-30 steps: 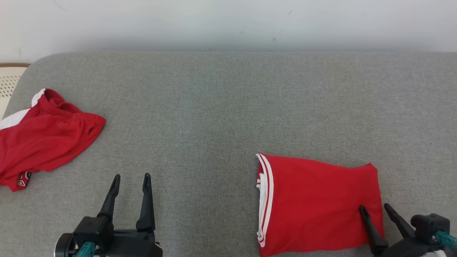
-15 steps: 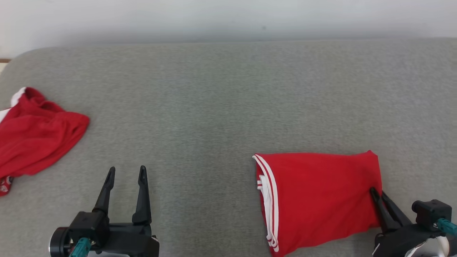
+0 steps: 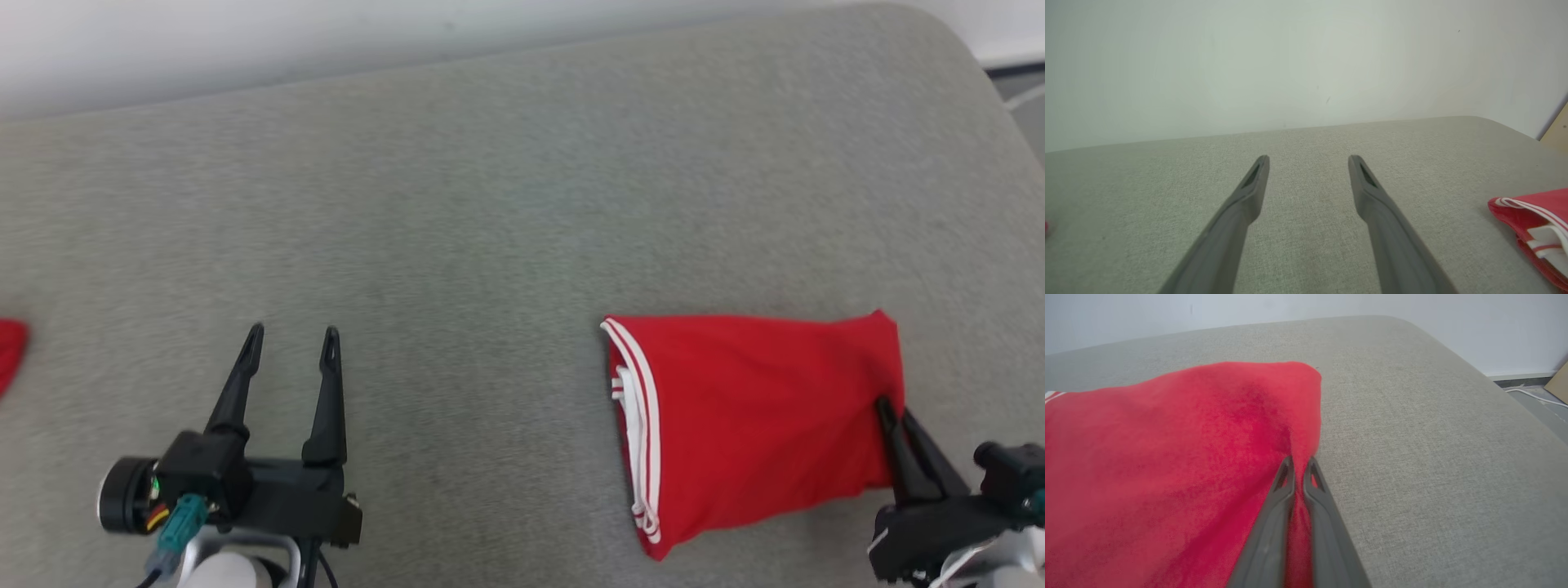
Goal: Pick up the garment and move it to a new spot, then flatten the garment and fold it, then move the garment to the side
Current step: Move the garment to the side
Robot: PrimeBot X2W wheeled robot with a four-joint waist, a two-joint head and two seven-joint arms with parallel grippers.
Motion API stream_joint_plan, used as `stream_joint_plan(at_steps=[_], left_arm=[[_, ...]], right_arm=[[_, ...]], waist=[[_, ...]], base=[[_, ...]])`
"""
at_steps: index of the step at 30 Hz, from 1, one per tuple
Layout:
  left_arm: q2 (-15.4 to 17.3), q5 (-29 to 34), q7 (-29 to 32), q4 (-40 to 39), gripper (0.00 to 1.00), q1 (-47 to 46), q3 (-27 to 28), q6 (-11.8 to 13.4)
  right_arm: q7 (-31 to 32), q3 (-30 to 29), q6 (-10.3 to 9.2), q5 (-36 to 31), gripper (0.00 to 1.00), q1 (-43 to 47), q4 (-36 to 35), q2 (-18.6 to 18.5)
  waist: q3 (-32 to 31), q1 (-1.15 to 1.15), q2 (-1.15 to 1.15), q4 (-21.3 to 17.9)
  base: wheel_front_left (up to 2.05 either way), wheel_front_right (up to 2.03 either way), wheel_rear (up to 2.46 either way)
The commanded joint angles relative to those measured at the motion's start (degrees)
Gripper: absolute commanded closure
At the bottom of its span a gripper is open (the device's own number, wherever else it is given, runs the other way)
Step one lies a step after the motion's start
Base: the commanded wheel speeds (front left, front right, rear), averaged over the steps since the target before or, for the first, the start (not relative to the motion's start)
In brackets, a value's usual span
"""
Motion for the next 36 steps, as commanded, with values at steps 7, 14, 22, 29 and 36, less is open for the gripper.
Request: stream_joint_plan(at_steps=[7,14,22,29,36], left_arm=[[0.5,2.0,1.7,-1.2,0.00,-4.8,-1.1,-0.4],[1.1,3.7,3.2,-1.6,0.00,-8.4,-2.3,-0.9],[1.3,4.9,4.6,-2.7,0.00,-10.7,-3.7,-1.2],[1.3,5.7,5.5,-3.2,0.00,-12.2,-4.6,-1.4],[1.1,5.3,5.3,-2.4,0.00,-12.3,-5.1,-1.6]], right_arm=[[-2.6,-1.3,-0.06,0.5,1.00,-9.6,2.6,-0.9],[-3.9,-3.4,-0.06,3.0,1.00,-21.1,9.9,-3.4],[-4.0,-9.5,-0.06,3.7,1.00,-28.9,18.4,-7.0],[-4.0,-12.5,-0.06,3.4,1.00,-31.9,23.9,-8.2],[-4.0,-15.0,-0.06,1.4,0.00,-32.9,24.7,-7.7]], waist=[[7.4,-0.01,0.00,-7.1],[10.8,-0.01,0.00,-7.7],[13.4,-0.01,0.00,-6.7],[14.3,-0.01,0.00,-6.2],[13.3,-0.01,0.00,-6.2]], base=[[0.00,0.00,0.00],[0.00,0.00,0.00],[0.00,0.00,0.00],[0.00,0.00,0.00],[0.00,0.00,0.00]])
